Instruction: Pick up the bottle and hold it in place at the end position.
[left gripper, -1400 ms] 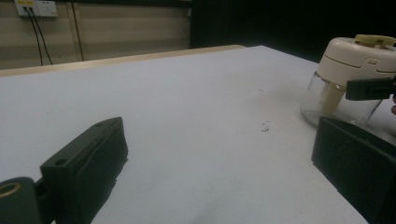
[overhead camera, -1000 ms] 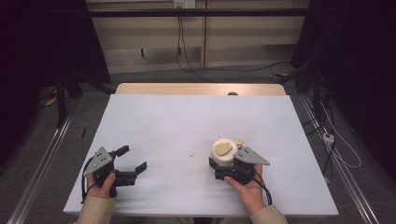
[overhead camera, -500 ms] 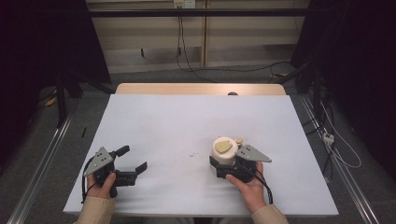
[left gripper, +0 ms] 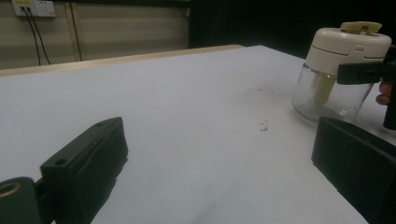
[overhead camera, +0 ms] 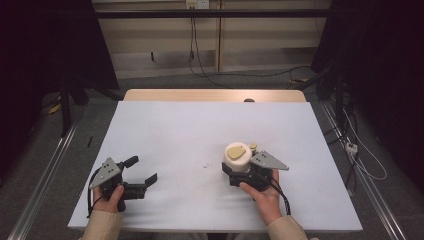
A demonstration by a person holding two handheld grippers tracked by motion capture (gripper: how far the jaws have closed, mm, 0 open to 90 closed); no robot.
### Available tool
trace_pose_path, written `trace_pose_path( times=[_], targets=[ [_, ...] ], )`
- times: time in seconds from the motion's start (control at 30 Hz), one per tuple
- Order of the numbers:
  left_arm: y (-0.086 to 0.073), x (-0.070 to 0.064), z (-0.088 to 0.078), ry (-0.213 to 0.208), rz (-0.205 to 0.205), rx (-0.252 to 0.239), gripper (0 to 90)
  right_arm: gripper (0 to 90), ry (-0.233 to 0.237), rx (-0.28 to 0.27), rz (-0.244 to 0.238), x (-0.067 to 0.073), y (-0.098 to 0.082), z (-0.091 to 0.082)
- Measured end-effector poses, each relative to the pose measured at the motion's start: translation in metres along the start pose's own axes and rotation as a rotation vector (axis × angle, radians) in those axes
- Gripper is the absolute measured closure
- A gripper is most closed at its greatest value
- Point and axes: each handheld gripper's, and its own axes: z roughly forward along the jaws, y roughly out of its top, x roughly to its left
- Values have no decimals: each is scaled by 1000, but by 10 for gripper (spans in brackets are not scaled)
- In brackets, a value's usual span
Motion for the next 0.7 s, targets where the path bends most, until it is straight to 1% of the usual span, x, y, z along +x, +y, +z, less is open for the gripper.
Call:
trace_pose_path(
  times=[0.03,0.23,0.47,0.53,0.7],
  targets=[
    [0,0,0,1,4,1,30,68,6,0,9,-1,0,2],
    [0,0,0,-2,6,3,30,69,3,-9,8,-3,3,6],
    [0,0,-1,-1,3,-1,30,69,19,-22,23,-6,8,11],
    [0,0,0,0,-4,-5,30,69,22,-25,20,-6,10,13],
    [0,0,0,-2,-4,-5,30,70,26,-29,13,-6,13,18]
  ],
)
